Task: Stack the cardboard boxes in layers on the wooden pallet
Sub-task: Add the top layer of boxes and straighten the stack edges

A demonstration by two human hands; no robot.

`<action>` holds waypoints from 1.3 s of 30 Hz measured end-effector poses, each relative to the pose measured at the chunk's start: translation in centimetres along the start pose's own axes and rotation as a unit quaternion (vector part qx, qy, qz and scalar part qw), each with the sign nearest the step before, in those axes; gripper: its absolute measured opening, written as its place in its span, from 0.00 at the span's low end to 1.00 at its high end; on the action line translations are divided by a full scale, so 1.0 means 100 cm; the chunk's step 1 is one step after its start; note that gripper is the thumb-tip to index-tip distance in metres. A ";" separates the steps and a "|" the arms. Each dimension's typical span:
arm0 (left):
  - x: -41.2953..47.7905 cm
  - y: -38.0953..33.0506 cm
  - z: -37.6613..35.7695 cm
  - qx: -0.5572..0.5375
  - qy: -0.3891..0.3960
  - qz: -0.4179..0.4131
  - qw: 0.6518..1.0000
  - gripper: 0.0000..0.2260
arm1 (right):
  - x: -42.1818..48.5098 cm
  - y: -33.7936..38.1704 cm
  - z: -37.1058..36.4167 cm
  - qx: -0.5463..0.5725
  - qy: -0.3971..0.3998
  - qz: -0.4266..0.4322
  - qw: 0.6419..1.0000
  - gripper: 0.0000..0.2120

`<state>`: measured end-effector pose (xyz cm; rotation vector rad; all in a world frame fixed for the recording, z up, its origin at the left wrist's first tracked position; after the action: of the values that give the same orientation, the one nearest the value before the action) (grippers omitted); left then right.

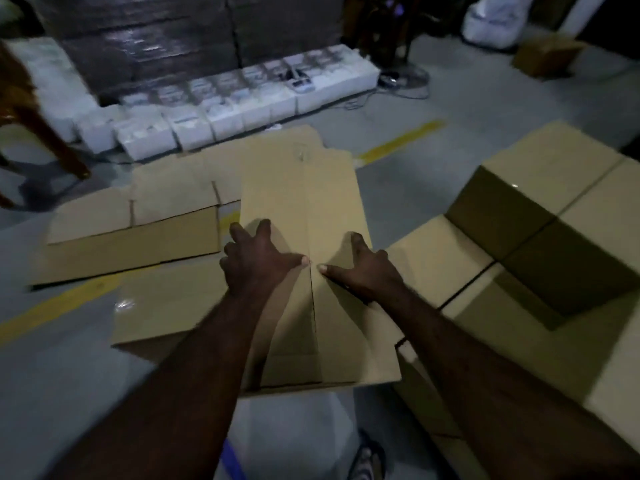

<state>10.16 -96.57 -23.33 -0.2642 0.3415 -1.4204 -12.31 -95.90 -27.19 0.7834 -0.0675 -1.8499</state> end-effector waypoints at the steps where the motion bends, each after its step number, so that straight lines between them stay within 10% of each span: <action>1: 0.006 -0.022 -0.009 0.001 0.010 -0.017 1.000 0.47 | 0.005 -0.018 0.012 0.004 -0.005 -0.014 1.000 0.55; 17: 0.003 -0.357 -0.206 0.004 0.153 -0.292 0.944 0.47 | 0.013 -0.345 0.132 0.178 -0.126 -0.272 0.937 0.52; 39: -0.018 -0.423 -0.322 -0.050 0.196 -0.383 0.901 0.46 | -0.002 -0.423 0.121 0.018 -0.241 -0.393 0.887 0.29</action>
<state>-41.16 -99.71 -36.90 -0.1997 0.6914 -2.2497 -53.30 -81.54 -34.42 0.3574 -0.1116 -2.8005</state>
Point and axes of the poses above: each hand's wrist, its own x-axis towards the middle knuckle, its own z-axis out of the back of the hand, y = z × x, the point moved 7 cm from there along x, towards the middle knuckle, and after that the axes turned 10 degrees about -z, right-handed, at the moved point
